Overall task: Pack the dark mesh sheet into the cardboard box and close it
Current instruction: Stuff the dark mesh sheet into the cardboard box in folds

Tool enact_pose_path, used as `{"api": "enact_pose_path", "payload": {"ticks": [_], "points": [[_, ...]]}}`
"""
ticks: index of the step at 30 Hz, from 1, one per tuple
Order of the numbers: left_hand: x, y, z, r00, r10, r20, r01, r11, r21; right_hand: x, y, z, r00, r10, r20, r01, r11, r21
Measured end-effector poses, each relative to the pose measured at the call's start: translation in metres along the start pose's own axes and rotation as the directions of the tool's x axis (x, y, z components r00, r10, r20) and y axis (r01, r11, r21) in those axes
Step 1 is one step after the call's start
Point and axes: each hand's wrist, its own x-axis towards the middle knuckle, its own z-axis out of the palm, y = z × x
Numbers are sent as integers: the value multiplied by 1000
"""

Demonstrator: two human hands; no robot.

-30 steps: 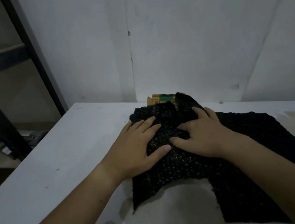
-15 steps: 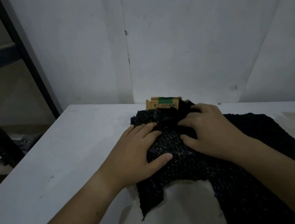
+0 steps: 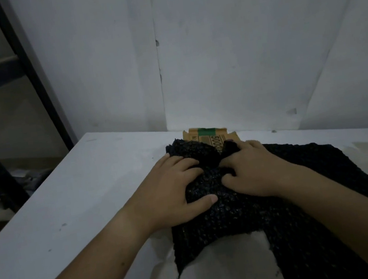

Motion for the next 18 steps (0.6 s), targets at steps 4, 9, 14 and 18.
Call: {"api": "enact_pose_path", "payload": {"ticks": [4,9,14,18], "points": [[11,-1,-3,1000,4,27,-4,1000,5,-20,14,5,910,-15,-414,64,992,105],[17,6,-1,998,-11,57,9,999,36,-22,14,19,903,-25,-428,57,996,64],[11,9,7,1000,3,-3,-3,1000,6,-22,14,22,947,-50,-316,44,999,-27],[9,6,10,999,9,-31,-10,1000,-16,1,7,8,999,40,20,-39,996,-83]]}}
